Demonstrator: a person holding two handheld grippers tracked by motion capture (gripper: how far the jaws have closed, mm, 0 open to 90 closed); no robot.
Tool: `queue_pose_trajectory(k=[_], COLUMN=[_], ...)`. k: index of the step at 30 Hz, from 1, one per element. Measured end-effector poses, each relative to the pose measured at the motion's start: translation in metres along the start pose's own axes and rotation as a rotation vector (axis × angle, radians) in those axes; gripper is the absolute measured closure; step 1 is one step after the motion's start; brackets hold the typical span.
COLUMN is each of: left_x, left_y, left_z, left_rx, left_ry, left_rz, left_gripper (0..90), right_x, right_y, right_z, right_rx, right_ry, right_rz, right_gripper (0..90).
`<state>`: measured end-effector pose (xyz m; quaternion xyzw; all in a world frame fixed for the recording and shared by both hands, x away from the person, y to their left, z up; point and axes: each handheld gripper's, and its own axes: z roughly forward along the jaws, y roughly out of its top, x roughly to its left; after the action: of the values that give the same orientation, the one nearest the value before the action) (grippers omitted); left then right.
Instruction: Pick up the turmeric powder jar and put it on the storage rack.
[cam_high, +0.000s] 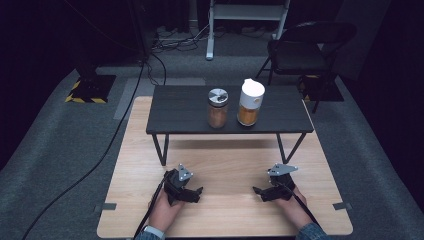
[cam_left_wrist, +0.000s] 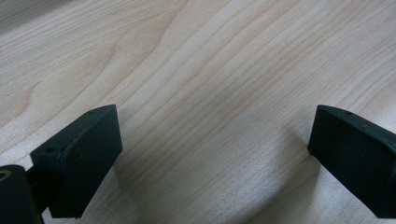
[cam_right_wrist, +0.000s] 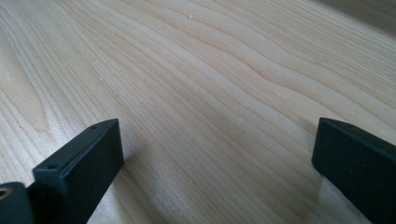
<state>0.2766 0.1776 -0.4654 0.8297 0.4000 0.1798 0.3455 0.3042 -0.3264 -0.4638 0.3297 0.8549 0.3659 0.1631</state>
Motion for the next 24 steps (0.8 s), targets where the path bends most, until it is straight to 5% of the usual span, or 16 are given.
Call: queue_pose_trajectory(k=[24], left_x=[-0.0014], left_y=[0.0002], left_z=[-0.0003], left_rx=[0.003], left_ry=[0.005], left_rz=[-0.007], left_gripper=[2.4], right_x=[0.0001], right_y=[0.0002], right_z=[0.0000], right_rx=[0.001], right_ry=[0.000], right_rz=[-0.002], right_gripper=[1.5])
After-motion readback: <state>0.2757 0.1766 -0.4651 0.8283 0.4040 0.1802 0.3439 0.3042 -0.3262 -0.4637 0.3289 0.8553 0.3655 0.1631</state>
